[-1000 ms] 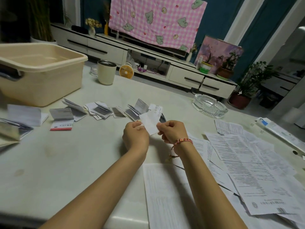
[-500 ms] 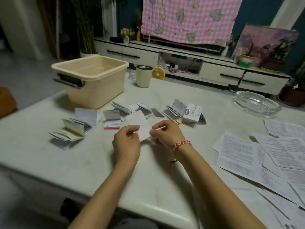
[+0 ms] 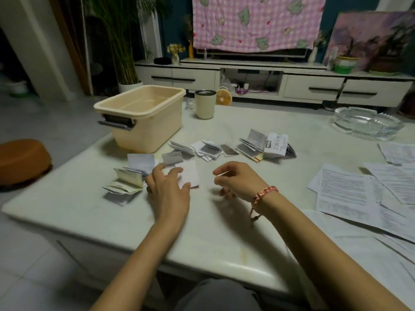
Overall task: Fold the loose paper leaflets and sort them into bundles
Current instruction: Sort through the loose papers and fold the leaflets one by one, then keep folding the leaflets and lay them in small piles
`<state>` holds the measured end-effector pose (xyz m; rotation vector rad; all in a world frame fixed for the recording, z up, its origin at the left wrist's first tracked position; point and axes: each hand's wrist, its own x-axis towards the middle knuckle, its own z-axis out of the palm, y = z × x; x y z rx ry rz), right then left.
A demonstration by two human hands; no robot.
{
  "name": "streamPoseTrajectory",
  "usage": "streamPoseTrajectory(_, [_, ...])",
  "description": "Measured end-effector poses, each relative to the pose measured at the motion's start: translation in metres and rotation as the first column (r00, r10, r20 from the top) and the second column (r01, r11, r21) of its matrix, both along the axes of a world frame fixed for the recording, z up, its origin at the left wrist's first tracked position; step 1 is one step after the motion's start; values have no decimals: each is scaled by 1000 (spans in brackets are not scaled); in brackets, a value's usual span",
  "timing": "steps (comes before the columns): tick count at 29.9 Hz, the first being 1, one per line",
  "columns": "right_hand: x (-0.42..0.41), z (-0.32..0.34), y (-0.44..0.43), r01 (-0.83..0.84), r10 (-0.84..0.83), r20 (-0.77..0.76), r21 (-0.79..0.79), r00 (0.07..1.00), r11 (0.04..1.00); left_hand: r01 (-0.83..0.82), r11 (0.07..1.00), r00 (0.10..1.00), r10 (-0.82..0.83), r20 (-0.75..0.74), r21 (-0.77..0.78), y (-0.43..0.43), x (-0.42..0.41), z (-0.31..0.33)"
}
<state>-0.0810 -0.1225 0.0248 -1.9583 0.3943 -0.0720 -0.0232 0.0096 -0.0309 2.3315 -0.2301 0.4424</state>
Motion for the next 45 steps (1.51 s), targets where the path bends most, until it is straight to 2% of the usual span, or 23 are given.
streamPoseTrajectory(3, [-25,21,-22,35,-35,11,19,999,999,60,995,998,-57,41,-76,-7,-16,8])
streamPoseTrajectory(8, [-83,42,-73,263,-262,75,-11,962,965,390,909,920,-389,38,-143,-61,-62,49])
streamPoseTrajectory(10, [-112,33,-94,396,-382,117,-154,917,905,536,836,836,-545,-61,-122,-94,-87,71])
streamPoseTrajectory(12, [-142,17,-119,502,-481,164,-424,861,754,657,742,718,-670,-190,-133,-125,-112,88])
streamPoseTrajectory(13, [-157,12,-129,498,-499,157,-534,852,683,702,697,656,-713,-248,-144,-140,-126,94])
streamPoseTrajectory(15, [-174,3,-142,410,-482,60,-624,874,665,747,642,568,-751,-336,-172,-156,-142,92])
streamPoseTrajectory(17, [-181,-2,-143,320,-440,-59,-600,896,733,733,641,540,-752,-377,-228,-162,-148,80])
streamPoseTrajectory(19, [-180,-10,-142,213,-381,-142,-631,913,746,685,681,575,-724,-383,-260,-158,-146,69])
streamPoseTrajectory(23, [-174,-21,-144,189,-417,-144,-729,897,658,606,729,647,-684,-337,-318,-149,-129,66])
streamPoseTrajectory(27, [-168,-25,-138,110,-409,-128,-853,903,510,586,736,659,-677,-329,-339,-146,-122,68])
streamPoseTrajectory(30, [-162,-27,-138,131,-425,-66,-899,903,418,578,716,623,-697,-356,-391,-147,-124,67])
streamPoseTrajectory(38, [-150,-27,-133,278,-573,-12,-866,819,416,526,676,510,-736,-445,-516,-147,-118,63])
streamPoseTrajectory(43, [-144,-27,-137,250,-592,48,-932,804,263,499,666,485,-745,-458,-555,-147,-116,57])
streamPoseTrajectory(45, [-144,-25,-142,211,-579,37,-949,814,236,498,664,485,-747,-455,-558,-149,-117,55])
